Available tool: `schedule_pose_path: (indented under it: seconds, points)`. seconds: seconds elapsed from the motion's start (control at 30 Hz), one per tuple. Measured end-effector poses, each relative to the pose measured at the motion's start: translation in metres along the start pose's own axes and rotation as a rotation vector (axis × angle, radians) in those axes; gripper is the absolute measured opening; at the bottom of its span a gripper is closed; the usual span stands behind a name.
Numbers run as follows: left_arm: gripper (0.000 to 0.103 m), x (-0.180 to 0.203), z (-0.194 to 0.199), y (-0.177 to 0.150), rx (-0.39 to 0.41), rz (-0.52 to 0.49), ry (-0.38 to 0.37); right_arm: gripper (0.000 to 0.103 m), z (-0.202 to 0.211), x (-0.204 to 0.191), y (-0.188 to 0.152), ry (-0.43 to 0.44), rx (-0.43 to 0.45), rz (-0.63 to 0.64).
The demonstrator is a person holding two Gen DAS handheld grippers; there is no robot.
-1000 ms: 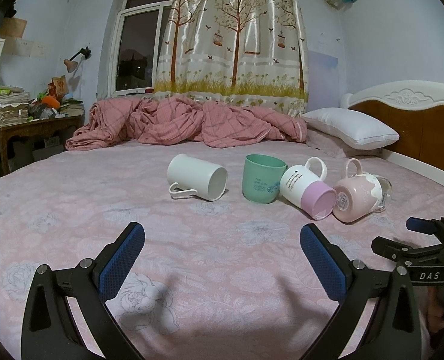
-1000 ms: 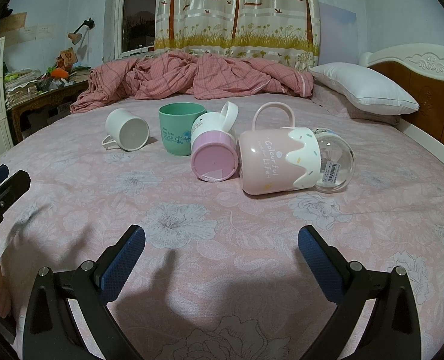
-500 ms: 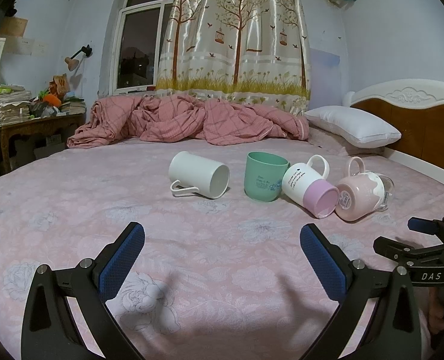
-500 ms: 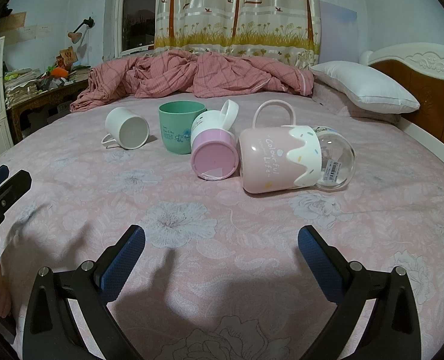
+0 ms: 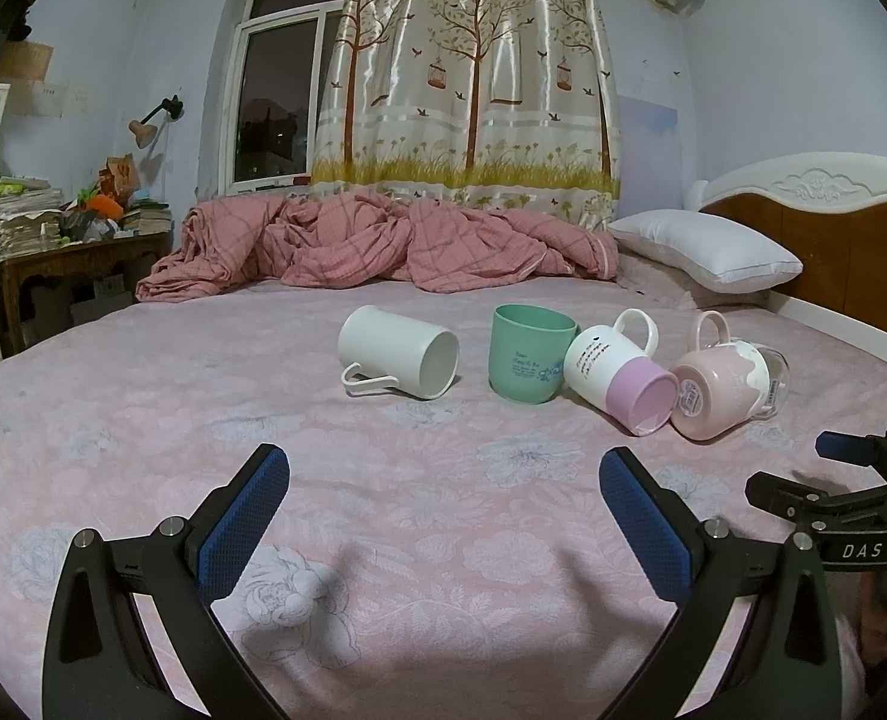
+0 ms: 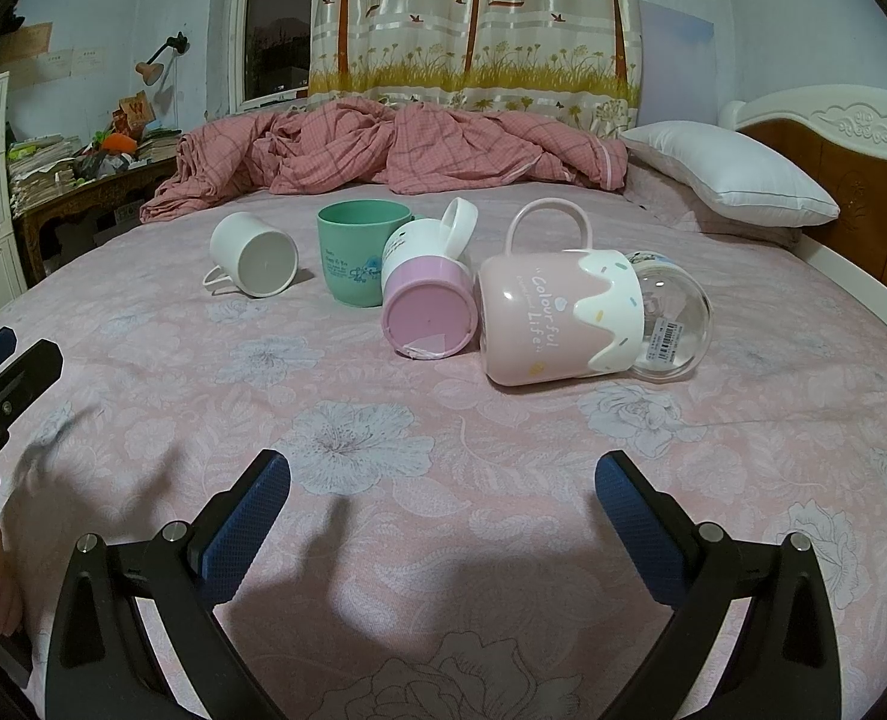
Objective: Flip cup upright
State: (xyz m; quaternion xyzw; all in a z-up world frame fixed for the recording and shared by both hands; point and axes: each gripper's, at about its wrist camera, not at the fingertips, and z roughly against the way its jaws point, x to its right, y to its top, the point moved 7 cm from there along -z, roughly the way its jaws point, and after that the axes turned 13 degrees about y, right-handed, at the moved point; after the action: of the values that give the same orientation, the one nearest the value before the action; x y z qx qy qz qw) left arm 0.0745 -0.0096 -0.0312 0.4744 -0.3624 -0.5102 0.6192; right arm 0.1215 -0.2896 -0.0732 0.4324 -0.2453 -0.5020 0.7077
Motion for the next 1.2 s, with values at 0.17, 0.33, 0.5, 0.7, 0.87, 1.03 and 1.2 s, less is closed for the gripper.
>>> schedule_pose_path:
  seconds: [0.17,0.33,0.5,0.7,0.87,1.03,1.2]
  points:
    - [0.103,0.0000,-0.0001,0.0002,-0.001,0.000,0.000,0.103,-0.0003,0.0000,0.0000,0.000,-0.001,0.000]
    - [0.103,0.0003,-0.0002,0.0001,-0.001,-0.001,0.000,0.103,-0.0003,0.0000,-0.0001,0.000,-0.001,0.000]
    - [0.103,0.0004,-0.0003,0.0002,-0.001,-0.001,0.000,0.103,-0.0001,-0.0001,0.0000,0.000,-0.002,0.000]
    - [0.103,0.0005,-0.0004,0.0003,-0.002,-0.002,0.001,0.103,-0.0002,-0.0002,0.0000,0.000,-0.003,0.000]
    - [0.103,0.0006,-0.0006,0.0002,-0.003,-0.002,0.001,0.103,-0.0008,0.0001,0.0000,-0.001,-0.004,0.000]
    - [0.103,0.0003,-0.0006,0.0003,0.000,-0.003,0.001,0.103,-0.0020,0.0011,0.0000,0.003,-0.008,-0.007]
    - [0.103,-0.0023,-0.0013,-0.0008,0.005,0.006,0.000,0.103,-0.0054,0.0053,-0.0058,0.019,-0.028,-0.025]
